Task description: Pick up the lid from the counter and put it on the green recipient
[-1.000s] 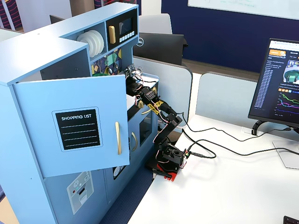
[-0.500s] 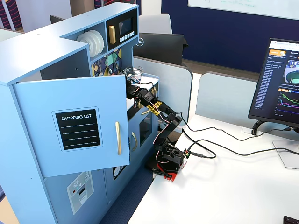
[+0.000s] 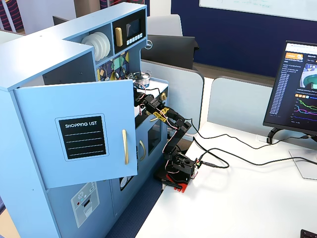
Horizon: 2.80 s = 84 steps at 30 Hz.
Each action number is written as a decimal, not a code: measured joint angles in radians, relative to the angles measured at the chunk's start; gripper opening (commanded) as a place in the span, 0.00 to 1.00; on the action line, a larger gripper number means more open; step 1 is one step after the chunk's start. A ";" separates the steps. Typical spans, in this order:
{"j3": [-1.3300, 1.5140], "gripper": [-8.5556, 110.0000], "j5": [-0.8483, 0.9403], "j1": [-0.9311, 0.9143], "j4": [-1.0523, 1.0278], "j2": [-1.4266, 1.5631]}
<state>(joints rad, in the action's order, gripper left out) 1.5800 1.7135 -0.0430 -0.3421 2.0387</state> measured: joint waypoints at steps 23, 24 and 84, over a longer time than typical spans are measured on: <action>0.012 0.07 0.012 -0.026 0.000 0.000; 0.012 0.07 0.014 -0.026 0.000 0.000; 0.038 0.35 -0.040 -0.015 -0.080 0.137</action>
<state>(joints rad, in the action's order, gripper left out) 1.6183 1.6736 -0.0583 -0.4218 2.1752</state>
